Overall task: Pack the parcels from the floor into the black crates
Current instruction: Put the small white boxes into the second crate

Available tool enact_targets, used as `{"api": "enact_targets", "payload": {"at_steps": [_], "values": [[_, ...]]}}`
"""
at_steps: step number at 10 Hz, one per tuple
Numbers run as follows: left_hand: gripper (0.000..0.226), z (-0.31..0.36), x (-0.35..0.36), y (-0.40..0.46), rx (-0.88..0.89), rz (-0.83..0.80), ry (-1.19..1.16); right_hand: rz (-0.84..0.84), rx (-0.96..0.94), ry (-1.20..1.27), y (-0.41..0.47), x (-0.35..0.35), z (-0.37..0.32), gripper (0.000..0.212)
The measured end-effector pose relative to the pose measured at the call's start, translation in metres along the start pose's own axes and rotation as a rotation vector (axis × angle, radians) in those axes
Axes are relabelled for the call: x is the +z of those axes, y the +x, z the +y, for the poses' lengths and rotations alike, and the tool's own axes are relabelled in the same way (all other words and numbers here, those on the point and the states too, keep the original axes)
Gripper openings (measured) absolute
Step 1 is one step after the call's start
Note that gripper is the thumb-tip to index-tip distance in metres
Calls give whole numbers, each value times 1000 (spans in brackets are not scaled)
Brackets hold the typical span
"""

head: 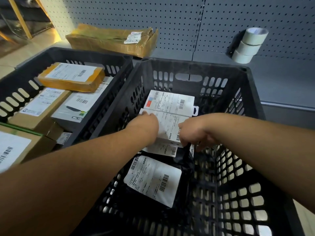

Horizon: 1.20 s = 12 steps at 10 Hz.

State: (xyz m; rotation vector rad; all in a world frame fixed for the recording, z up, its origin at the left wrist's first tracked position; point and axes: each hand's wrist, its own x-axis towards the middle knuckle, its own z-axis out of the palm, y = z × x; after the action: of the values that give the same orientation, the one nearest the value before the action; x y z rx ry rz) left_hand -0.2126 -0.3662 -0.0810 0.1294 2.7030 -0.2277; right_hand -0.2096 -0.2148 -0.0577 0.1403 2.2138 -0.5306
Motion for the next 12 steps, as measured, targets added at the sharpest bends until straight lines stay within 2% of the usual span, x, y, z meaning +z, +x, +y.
{"api": "enact_targets", "payload": {"at_steps": [1,2,4,5,6,7,8,10,11,12], "values": [[55,0,-2,1,13,5,61,-4,-7,-97,1,1,0,60],[47,-2,-6,1,26,-11,96,10,-54,-176,-1,1,-1,53],[39,-1,-17,-2,89,-54,146,153,-206,-272,-17,0,10,39],[34,4,-23,-4,104,-82,190,194,-227,-146,-35,-13,15,39],[34,11,-44,-12,58,-66,81,243,-295,206,-59,-41,28,44],[45,19,-62,-10,54,55,-179,367,-373,578,-81,-71,47,27],[53,40,-82,-12,91,164,-356,511,-392,789,-99,-95,76,18],[56,115,-114,-28,258,374,-582,650,-320,859,-116,-122,172,20],[55,158,-121,-37,315,389,-585,690,-232,878,-123,-129,224,20],[55,199,-127,-46,351,432,-589,759,-129,938,-129,-132,277,31]]}}
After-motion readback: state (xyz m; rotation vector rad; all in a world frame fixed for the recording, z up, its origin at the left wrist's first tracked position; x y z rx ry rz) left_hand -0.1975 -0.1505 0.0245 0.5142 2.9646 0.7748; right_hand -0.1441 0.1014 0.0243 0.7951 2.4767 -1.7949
